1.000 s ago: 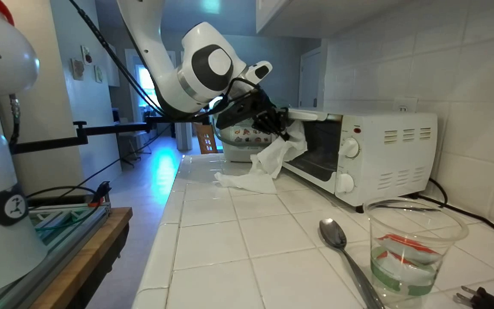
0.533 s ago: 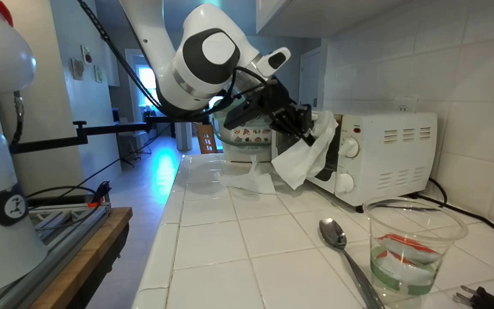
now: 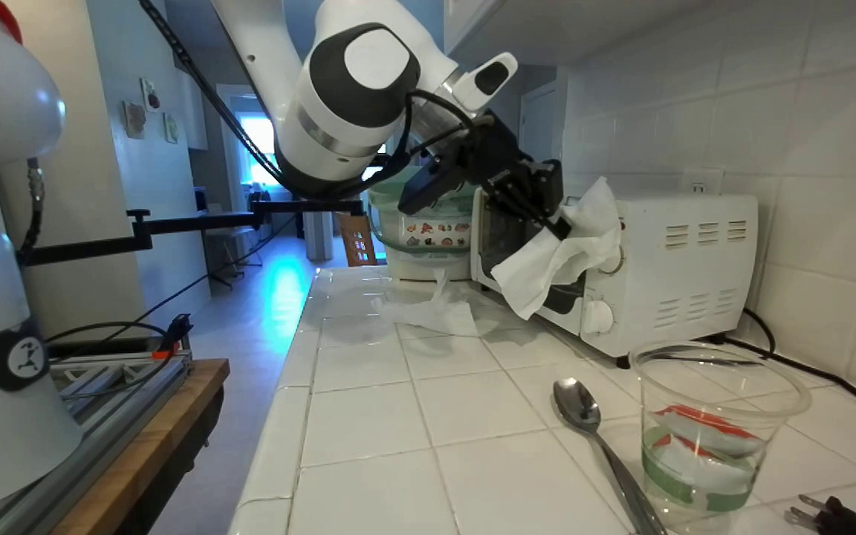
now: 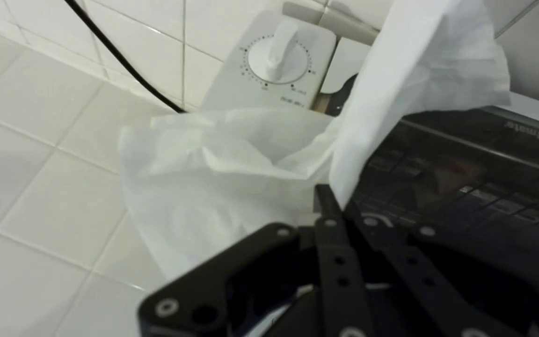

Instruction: Pick up the tissue and then use it to wipe the mini oven door

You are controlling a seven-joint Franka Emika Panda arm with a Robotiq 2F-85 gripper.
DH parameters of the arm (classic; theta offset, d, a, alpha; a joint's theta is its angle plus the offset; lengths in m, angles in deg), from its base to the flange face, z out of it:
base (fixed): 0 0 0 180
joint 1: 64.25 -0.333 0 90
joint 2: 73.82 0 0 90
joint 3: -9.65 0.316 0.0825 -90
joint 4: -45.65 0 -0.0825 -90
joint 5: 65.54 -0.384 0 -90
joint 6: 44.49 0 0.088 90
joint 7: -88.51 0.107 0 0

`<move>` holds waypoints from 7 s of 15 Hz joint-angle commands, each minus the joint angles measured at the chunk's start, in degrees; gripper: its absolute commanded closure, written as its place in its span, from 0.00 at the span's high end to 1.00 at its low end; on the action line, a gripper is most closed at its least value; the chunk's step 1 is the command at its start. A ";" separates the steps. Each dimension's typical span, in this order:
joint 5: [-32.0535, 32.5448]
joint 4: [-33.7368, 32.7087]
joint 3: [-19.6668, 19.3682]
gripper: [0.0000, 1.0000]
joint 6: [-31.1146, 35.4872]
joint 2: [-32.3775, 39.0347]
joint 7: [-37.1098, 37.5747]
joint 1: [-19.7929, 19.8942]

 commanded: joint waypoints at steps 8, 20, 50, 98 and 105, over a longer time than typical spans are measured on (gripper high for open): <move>-2.58 1.84 -2.03 0.00 2.23 -1.21 1.36 -3.22; 0.64 0.31 13.61 0.00 -0.52 -0.58 1.88 6.91; 5.93 -6.53 26.87 0.00 3.22 4.87 -4.85 9.25; 0.42 -1.39 5.71 0.00 -19.34 11.58 1.38 4.37; -8.13 0.54 -5.50 0.00 -35.15 19.62 -4.54 -11.02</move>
